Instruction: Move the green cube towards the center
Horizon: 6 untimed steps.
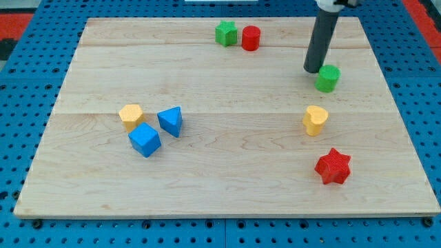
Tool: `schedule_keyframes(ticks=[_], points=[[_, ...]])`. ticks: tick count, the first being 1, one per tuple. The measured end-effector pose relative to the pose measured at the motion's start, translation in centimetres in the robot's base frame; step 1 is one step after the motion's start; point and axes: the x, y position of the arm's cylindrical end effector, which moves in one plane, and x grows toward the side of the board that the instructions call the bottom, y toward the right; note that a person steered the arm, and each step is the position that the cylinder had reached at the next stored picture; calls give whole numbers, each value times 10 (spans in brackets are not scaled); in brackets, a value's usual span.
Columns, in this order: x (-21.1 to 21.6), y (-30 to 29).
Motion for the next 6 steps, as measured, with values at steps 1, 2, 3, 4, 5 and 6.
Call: schedule_keyframes(ticks=[1, 2, 3, 4, 5, 6], points=[[-19, 3], [-48, 31], [-23, 66], [2, 79], [14, 42], [23, 35]])
